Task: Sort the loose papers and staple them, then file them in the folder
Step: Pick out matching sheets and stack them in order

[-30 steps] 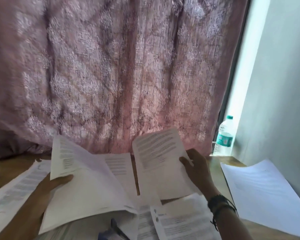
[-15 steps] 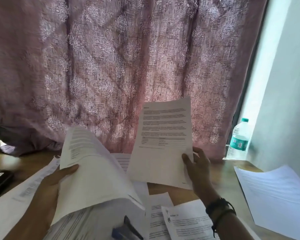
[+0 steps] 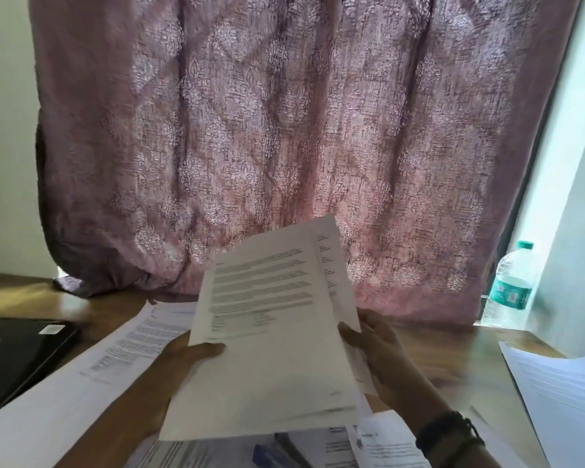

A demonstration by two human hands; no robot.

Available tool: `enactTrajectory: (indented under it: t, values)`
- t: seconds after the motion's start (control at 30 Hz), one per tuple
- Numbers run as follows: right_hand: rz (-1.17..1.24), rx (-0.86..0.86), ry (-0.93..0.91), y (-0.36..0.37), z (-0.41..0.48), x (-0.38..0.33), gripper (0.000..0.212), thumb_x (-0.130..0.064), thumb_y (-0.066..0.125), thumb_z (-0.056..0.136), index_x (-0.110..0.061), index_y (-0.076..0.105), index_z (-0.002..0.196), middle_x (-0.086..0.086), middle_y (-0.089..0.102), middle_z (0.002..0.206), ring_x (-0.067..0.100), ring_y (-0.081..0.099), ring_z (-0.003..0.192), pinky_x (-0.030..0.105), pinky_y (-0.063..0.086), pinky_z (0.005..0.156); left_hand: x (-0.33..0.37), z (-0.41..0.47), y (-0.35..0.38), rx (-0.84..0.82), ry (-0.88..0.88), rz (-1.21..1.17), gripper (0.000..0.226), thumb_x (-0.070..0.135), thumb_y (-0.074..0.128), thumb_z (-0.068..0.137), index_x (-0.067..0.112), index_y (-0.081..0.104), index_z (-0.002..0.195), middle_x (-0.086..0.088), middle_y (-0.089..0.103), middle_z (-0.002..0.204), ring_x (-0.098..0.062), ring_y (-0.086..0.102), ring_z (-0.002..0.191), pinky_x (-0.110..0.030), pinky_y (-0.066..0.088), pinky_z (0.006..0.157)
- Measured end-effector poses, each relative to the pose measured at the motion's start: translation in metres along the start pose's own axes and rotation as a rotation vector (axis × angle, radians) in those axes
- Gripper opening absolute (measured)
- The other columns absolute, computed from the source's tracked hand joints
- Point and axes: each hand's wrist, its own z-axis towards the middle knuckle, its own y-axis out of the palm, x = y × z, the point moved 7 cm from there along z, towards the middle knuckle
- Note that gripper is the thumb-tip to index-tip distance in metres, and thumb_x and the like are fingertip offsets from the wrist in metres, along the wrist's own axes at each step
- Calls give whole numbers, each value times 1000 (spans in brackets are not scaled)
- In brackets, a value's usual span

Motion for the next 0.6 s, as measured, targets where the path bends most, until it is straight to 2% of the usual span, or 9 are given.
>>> enactTrajectory:
  t: [0.07, 0.1, 0.17, 0.2, 0.23, 0.33, 0.43, 0.5, 0.6]
  values:
    - [-29, -82, 1, 10, -4, -3, 25, -6, 59, 91, 2, 63, 114, 23, 71, 106, 35, 72, 87, 40, 61, 67, -5, 5, 10, -103, -37, 15, 71, 32, 95, 27, 16, 66, 89, -1, 72, 80, -22, 66, 73, -24, 49, 63]
    - [-35, -114, 9, 16, -6, -4, 24, -12, 56, 93, 2, 65, 109, 24, 71, 103, 33, 72, 83, 39, 60, 65, -6, 4, 7, -71, -50, -20, 72, 35, 96, 25, 17, 69, 89, -5, 74, 83, -24, 70, 72, -29, 52, 63]
    - [16, -134, 38, 21, -6, -4, 37, -27, 41, 101, -1, 67, 108, 18, 73, 94, 27, 73, 76, 35, 59, 61, -11, 8, 1, -22, -8, -9, 30, 17, 86, 64, 23, 69, 88, 5, 74, 83, -14, 71, 71, -33, 53, 73]
    - [16, -173, 41, 26, -7, -4, 45, -34, 32, 103, -4, 64, 115, 14, 74, 96, 25, 73, 80, 35, 59, 64, -11, 10, 0, 9, 36, 36, 25, 6, 72, 79, 27, 66, 91, 13, 73, 84, -10, 68, 76, -33, 50, 81]
    - [-49, -217, 26, 32, -8, -5, 47, -37, 29, 104, -7, 61, 122, 10, 73, 103, 25, 72, 89, 38, 60, 72, -7, 8, 2, 26, 77, 44, 30, 0, 63, 85, 28, 63, 95, 16, 71, 87, -8, 64, 82, -32, 48, 82]
    - [-389, -245, -69, 38, -10, -2, 30, -19, 53, 98, -18, 56, 128, 1, 69, 121, 22, 65, 112, 41, 55, 91, 1, 2, 4, 76, 142, 12, 32, 0, 59, 88, 31, 60, 94, 13, 65, 92, -7, 59, 84, -23, 44, 72]
    - [-428, -285, -49, 44, -14, 1, 39, -7, 60, 93, -22, 53, 128, -4, 68, 122, 17, 64, 113, 40, 54, 94, -2, 3, -1, 113, 132, 34, 28, 5, 64, 86, 30, 63, 99, 7, 69, 101, -16, 63, 95, -34, 48, 86]
    - [-397, -287, -40, 46, -16, -3, 32, -12, 56, 96, -20, 55, 127, -2, 69, 120, 19, 66, 110, 41, 55, 92, -2, 3, -3, 109, 135, 67, 26, 7, 65, 86, 27, 64, 102, 7, 70, 102, -19, 63, 99, -37, 49, 90]
    - [-480, -187, 40, 32, -11, -6, 17, -26, 48, 100, -19, 63, 106, -1, 73, 94, 15, 71, 81, 29, 58, 71, 4, -2, -3, 123, 166, 64, 26, 5, 62, 88, 29, 61, 97, 13, 68, 92, -10, 62, 89, -22, 46, 70]
